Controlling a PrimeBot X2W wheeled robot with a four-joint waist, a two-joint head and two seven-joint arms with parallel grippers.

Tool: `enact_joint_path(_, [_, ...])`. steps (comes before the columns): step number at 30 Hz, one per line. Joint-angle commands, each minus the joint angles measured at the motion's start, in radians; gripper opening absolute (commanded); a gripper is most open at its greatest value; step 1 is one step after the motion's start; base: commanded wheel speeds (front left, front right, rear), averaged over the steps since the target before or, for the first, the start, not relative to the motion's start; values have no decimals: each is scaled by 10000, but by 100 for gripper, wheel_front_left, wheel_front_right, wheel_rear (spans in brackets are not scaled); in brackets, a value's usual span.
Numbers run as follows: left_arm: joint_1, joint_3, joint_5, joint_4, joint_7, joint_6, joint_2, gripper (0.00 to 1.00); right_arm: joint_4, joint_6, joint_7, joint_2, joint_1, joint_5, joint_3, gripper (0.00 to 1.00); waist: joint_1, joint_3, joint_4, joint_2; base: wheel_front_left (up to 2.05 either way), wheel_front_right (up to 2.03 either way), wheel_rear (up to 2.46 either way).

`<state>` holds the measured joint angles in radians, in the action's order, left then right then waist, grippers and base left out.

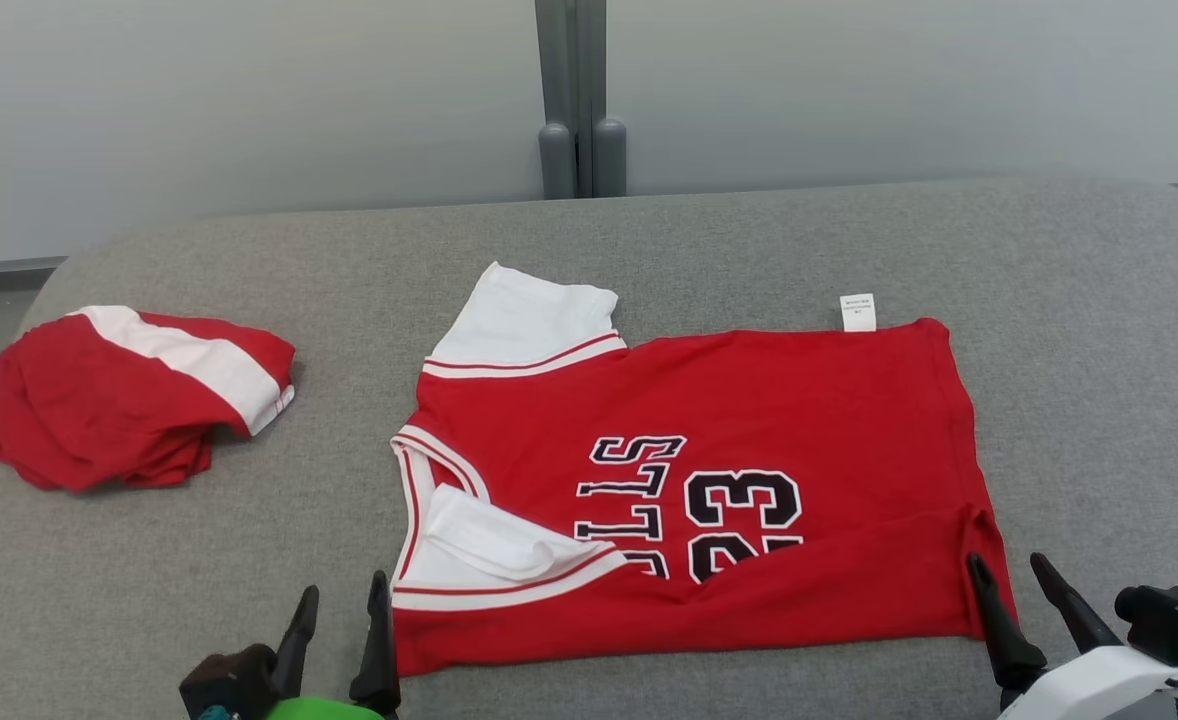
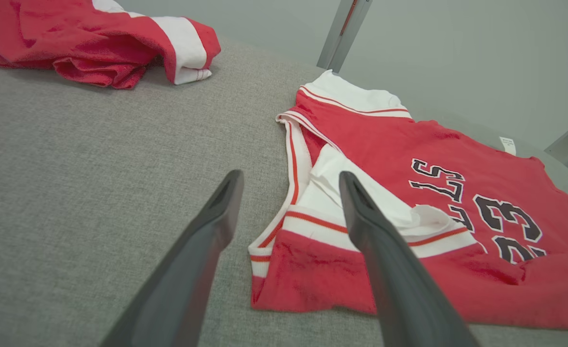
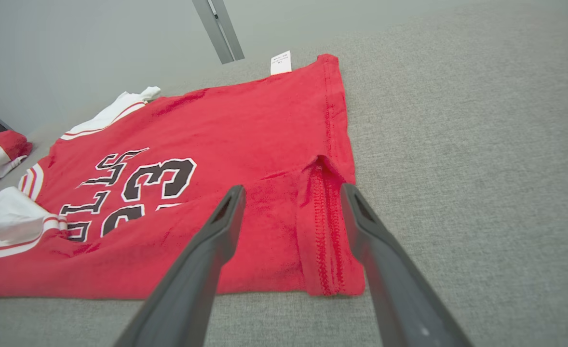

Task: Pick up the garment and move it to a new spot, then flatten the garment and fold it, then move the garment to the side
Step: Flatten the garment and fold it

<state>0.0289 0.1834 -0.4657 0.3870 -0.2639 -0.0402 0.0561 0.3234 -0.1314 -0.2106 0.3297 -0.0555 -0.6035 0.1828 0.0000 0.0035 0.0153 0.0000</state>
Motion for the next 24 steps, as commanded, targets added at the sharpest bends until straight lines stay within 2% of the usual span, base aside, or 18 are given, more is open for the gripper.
enact_joint_path(1, [-138, -171, 174, -153, -6, 34, 32, 100, -167, 13, -110, -38, -22, 210, -103, 100, 0, -50, -19, 0, 0, 0, 0])
enact_joint_path(7, [-489, -713, 591, -810, -6, 61, -4, 100, -817, 13, -326, -338, 223, 858, -480, 100, 0, -148, -87, 0, 0, 0, 0])
enact_joint_path(13, [-941, -983, 1446, -1282, -6, -35, 131, 100, -1562, 13, -493, -567, 406, 1480, -856, 100, 0, -174, -128, 0, 0, 0, 0])
enact_joint_path(24, [-1310, -1104, 2214, -1269, -6, -364, 248, 100, -2494, 13, -552, -1134, 170, 2102, -1307, 100, 0, -84, -179, 0, 0, 0, 0])
